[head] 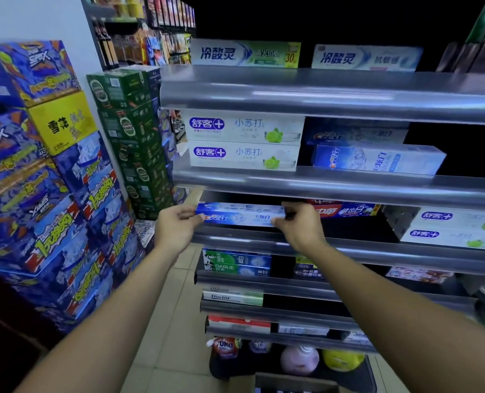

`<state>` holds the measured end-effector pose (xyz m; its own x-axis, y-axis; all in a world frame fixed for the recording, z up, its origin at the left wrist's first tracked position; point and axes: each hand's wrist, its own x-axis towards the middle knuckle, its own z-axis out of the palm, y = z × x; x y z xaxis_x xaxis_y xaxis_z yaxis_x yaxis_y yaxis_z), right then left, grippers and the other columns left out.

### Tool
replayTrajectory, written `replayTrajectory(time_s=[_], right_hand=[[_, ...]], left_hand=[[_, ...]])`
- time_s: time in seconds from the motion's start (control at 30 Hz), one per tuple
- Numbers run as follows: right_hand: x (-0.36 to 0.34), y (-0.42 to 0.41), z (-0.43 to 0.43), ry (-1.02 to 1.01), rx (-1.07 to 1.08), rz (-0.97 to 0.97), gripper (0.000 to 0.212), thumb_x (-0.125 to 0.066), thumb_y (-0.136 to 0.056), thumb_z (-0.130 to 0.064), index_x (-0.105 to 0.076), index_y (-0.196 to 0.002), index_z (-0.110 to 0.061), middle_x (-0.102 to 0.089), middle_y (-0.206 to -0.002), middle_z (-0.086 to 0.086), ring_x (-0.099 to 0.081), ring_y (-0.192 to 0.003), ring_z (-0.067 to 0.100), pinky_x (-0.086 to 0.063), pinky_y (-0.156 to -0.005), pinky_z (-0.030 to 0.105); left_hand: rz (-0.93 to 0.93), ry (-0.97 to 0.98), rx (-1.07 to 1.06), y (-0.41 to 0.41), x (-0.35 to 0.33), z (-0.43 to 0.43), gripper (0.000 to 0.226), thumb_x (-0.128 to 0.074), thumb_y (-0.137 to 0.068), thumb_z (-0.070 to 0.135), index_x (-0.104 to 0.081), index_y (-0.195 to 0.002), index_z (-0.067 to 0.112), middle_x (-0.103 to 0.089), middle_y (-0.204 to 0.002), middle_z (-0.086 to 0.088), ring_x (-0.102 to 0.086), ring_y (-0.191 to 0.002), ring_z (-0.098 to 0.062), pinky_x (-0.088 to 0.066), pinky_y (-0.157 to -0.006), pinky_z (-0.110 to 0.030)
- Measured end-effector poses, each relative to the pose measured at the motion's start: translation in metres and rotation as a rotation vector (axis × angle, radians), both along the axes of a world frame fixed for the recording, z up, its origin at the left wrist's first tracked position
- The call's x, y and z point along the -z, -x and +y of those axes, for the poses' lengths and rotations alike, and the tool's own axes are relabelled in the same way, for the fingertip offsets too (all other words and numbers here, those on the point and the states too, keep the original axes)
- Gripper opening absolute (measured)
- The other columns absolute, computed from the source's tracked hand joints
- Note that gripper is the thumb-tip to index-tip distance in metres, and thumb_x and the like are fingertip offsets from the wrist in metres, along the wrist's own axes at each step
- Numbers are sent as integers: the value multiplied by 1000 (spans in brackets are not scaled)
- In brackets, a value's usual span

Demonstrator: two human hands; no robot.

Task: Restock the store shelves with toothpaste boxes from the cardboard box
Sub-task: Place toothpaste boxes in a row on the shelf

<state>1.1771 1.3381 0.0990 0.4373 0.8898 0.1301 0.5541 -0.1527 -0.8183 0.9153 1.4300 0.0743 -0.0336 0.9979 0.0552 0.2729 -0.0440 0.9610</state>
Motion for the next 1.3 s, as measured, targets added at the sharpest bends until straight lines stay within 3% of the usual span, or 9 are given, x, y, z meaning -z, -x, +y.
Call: replayTrajectory(time_s=[0.27,0.37,0.53,0.7,0.83,0.93,1.03,1.17,1.3], right_hand=[[8,0,6,152,-2,-76,63,-83,-83,-25,-60,-139,-7,-68,-132,10,-65,-118,27,-51,-103,35],[-1,2,-14,21,19,-81,63,-77,-88,-28,-55,-144,-8,-66,-135,8,-63,-120,25,-50,-104,35],[28,-5,-91,-282,-54,-83,37,-70,-95,-22,-65,-131,-13,-68,-116,-3,-64,-102,8,-54,-86,23],[151,-38,-165,-48,-79,30,27,-70,-95,-12,-69,-122,-12,-69,-102,-10,-66,-93,4,-49,-81,8],[294,-71,-215,336,-9,193,21,-69,-91,-4,-73,-108,-16,-74,-85,-4,-71,-81,17,-59,-81,43],[398,-88,-249,595,23,261,23,-69,-85,1,-75,-102,-14,-75,-83,-4,-72,-81,19,-57,-86,45],[495,-99,-271,805,24,269,21,-73,-85,-11,-77,-105,-18,-77,-98,4,-72,-95,23,-56,-92,35],[609,-113,-284,931,11,295,10,-74,-86,-18,-73,-95,-23,-74,-91,-1,-68,-76,13,-47,-59,8],[695,-121,-283,980,-15,320,15,-78,-84,-20,-72,-97,-24,-75,-104,7,-73,-87,23,-59,-79,32]], left_hand=[[17,83,-37,0,17,-1,33,-86,-80,26,-78,-109,14,-78,-100,3,-71,-94,-12,-55,-94,-34],[25,27,-141,5,15,-18,37,-81,-84,32,-72,-119,21,-72,-111,9,-66,-104,-13,-52,-95,-35],[46,-107,-205,12,58,-95,25,-78,-88,26,-65,-104,38,-67,-102,18,-62,-99,-6,-49,-83,-26],[188,165,-102,-16,175,-180,38,-84,-80,12,-65,-104,35,-66,-99,15,-59,-90,-8,-42,-69,-12],[290,447,39,-56,297,-247,41,-84,-78,6,-66,-108,27,-65,-98,12,-60,-85,-8,-45,-71,-15],[325,630,126,-88,393,-297,42,-83,-78,2,-63,-99,33,-64,-93,12,-58,-76,-10,-44,-69,-7],[399,793,180,-122,488,-328,36,-80,-83,14,-67,-115,24,-66,-94,9,-65,-85,-18,-44,-72,-8],[606,896,277,-161,605,-330,37,-68,-86,26,-61,-121,17,-73,-108,-6,-67,-104,-31,-50,-81,-31],[766,900,312,-185,703,-315,41,-70,-87,32,-53,-120,16,-66,-111,-9,-64,-96,-32,-42,-60,-24]])
